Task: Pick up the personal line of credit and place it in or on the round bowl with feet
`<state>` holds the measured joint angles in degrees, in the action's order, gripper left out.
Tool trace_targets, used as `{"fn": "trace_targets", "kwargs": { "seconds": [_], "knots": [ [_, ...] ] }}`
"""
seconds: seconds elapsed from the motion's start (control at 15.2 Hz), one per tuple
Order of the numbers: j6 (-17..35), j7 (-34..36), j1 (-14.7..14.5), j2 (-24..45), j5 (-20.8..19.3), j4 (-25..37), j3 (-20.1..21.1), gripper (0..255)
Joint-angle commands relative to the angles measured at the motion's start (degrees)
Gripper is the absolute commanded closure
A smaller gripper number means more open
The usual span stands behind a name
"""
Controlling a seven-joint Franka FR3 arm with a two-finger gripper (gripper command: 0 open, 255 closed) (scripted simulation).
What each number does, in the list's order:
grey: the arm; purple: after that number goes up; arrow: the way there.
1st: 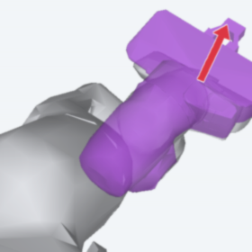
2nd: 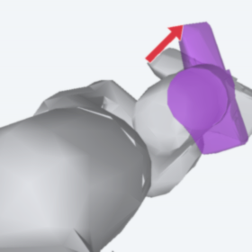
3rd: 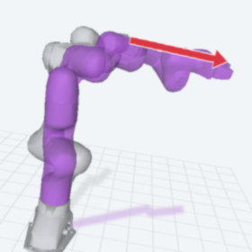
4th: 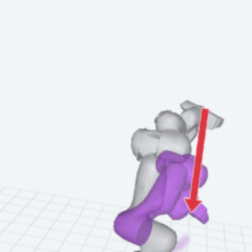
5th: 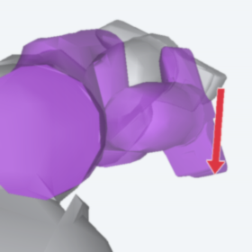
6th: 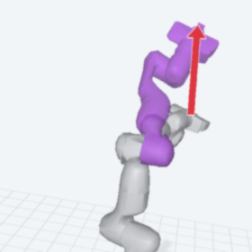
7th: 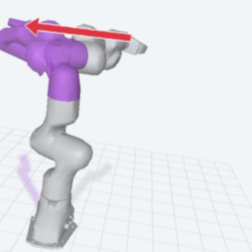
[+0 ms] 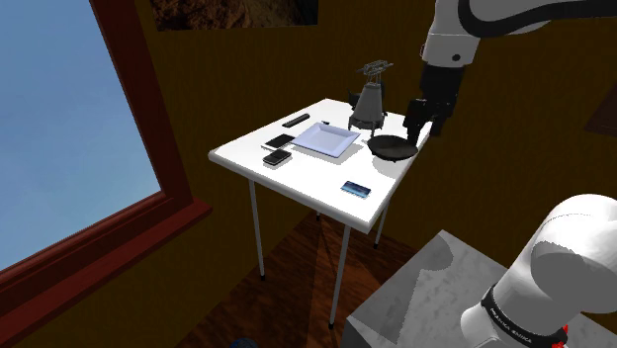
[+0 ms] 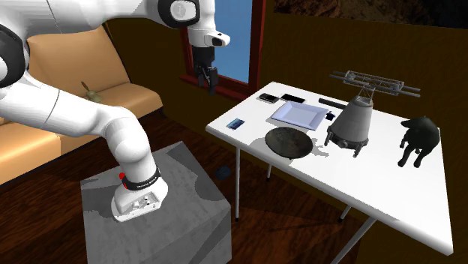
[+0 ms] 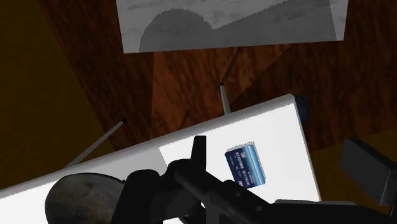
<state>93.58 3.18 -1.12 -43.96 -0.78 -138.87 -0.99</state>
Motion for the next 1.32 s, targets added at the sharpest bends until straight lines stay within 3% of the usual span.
{"fn": "trace_targets", "kwargs": {
  "seconds": [0.0,0.46,0.86,1.06,1.25],
  "knots": [
    [0.00,0.00,0.00,0.00,0.00,0.00,0.00,0],
    [27.31,-8.14,-2.07,-2.30,-0.45,-16.57,-3.84,0],
    [54.73,-17.17,-6.15,5.64,0.98,-25.06,-9.34,0],
    [69.41,-23.85,-11.93,13.25,4.01,-26.51,-14.89,0],
    [81.48,-32.17,-23.63,20.21,9.36,-26.03,-25.28,0]
  ]
}}
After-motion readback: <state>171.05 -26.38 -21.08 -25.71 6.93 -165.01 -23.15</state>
